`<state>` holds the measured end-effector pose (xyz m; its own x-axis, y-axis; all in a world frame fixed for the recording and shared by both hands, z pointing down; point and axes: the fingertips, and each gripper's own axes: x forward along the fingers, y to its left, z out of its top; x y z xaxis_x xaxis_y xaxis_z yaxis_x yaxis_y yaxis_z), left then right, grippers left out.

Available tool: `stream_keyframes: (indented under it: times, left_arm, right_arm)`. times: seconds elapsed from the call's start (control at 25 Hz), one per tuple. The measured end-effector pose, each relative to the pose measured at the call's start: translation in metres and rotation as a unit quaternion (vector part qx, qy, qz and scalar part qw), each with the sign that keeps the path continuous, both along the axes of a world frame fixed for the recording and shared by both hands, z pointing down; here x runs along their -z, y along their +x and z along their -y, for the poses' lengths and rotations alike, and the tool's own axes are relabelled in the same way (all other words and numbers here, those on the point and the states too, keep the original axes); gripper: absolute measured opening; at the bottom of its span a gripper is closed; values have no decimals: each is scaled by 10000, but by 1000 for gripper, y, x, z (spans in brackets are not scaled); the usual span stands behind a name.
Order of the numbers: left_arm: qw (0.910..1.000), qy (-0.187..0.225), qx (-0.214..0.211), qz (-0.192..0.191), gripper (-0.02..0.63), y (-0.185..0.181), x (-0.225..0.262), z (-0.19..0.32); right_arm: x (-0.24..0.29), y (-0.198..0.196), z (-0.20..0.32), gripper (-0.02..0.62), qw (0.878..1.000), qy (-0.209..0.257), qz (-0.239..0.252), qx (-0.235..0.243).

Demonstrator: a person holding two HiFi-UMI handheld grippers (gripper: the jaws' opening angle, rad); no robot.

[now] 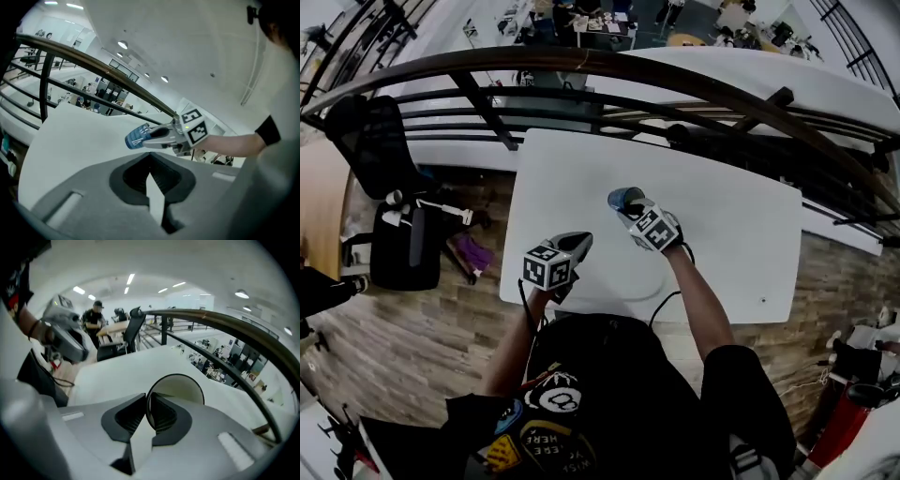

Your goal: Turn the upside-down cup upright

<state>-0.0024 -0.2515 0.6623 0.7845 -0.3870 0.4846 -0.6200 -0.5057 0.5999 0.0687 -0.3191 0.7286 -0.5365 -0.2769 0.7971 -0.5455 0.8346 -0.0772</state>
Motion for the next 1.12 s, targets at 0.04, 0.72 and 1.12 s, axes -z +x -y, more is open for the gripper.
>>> stream_keyframes:
  times: [0.04,0.72,1.12]
  left_arm:
    - [10000,56,-34,63,5,1,0,-1]
    - [9999,-97,67,-103,5,-19,4,-32]
    - [9966,825,-19,-15,5,-26,57,-54]
  right_arm:
    - [-12,-2,9,35,9984,60,-474,308]
    - [-9,-24,52,86,9714,594,-1902,1294]
    - [118,13,-88,-2,9103,505,2717,-3082]
